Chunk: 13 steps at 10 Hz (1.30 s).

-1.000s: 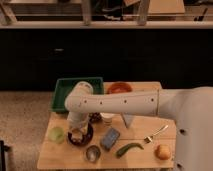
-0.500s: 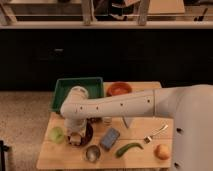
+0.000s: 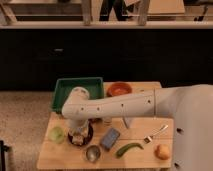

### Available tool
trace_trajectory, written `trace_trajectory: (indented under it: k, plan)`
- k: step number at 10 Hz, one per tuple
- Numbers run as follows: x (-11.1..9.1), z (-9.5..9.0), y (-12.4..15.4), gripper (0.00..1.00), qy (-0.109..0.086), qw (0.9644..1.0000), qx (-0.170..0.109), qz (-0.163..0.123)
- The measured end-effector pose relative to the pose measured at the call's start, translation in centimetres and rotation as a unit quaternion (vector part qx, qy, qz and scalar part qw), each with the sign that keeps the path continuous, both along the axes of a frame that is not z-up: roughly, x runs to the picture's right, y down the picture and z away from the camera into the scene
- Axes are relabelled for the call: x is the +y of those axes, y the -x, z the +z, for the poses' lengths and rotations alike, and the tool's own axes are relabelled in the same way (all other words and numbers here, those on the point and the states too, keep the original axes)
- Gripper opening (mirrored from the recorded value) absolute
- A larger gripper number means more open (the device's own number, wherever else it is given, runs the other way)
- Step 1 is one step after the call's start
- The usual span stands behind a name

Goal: Wipe purple bowl with eraser

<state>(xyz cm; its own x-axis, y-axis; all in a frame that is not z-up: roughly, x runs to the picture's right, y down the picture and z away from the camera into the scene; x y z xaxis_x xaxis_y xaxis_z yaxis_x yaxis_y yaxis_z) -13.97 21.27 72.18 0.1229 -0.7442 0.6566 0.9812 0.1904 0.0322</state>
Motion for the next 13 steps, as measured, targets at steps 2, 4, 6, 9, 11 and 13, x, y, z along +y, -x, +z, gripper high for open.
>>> trace_trajectory:
  k: [2,4,6,9,11,13]
  plan:
    - [-0.6,0.7,-0.9,0.04,0.003,0.9999,0.012,0.009]
    - [-1.9,2.0,-0.8,0.04,0.004,0.9998,0.014,0.009]
    - [-2.8,2.1,1.0,0.04,-0.001,1.0,0.001,-0.001]
    - [-2.2,0.1,3.0,0.04,-0.008,0.9993,-0.028,-0.021]
    - [-0.7,-1.3,3.4,0.04,-0.003,0.9985,-0.045,-0.031]
    - [0.9,-2.4,3.2,0.04,0.005,0.9977,-0.053,-0.04]
